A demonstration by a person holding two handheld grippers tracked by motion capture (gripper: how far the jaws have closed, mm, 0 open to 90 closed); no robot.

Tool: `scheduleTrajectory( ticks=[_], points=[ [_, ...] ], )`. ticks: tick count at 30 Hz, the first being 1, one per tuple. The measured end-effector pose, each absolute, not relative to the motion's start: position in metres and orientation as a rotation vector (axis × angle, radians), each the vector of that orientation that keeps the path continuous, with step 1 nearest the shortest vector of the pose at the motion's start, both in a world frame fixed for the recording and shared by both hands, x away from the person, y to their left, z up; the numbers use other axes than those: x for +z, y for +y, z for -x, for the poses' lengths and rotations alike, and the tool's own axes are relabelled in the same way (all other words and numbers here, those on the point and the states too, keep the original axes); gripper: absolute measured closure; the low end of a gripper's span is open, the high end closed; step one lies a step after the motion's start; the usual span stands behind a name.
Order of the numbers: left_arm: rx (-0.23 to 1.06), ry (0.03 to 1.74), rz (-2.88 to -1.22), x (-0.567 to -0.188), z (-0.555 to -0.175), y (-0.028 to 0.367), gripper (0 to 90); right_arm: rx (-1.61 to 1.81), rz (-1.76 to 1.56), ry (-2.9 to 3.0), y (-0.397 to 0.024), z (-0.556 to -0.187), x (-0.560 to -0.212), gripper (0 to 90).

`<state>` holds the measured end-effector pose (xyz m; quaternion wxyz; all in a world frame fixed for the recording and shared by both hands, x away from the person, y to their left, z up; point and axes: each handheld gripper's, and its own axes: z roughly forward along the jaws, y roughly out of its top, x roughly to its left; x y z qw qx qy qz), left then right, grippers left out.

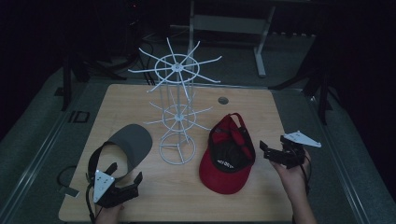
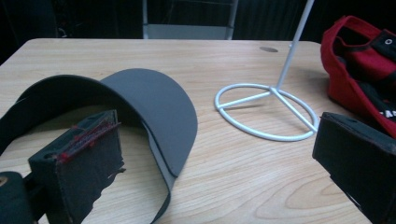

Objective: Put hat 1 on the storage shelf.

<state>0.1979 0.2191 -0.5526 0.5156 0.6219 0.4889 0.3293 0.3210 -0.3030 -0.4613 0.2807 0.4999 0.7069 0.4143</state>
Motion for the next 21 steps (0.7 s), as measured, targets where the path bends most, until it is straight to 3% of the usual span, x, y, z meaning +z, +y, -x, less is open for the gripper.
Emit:
scheduleTrajectory(
  ticks=[13, 21],
  points=[
    [0.806, 1.152, -1.495, -0.551, -0.196, 0.219, 1.8, 1.086, -1.258, 2.035, -0.256, -0.353, -0.480, 16.6],
    [0.797, 1.152, -1.491, -0.550, -0.196, 0.218, 1.8, 0.950, -1.224, 2.094, -0.235, -0.365, -0.510, 19.7]
  ],
)
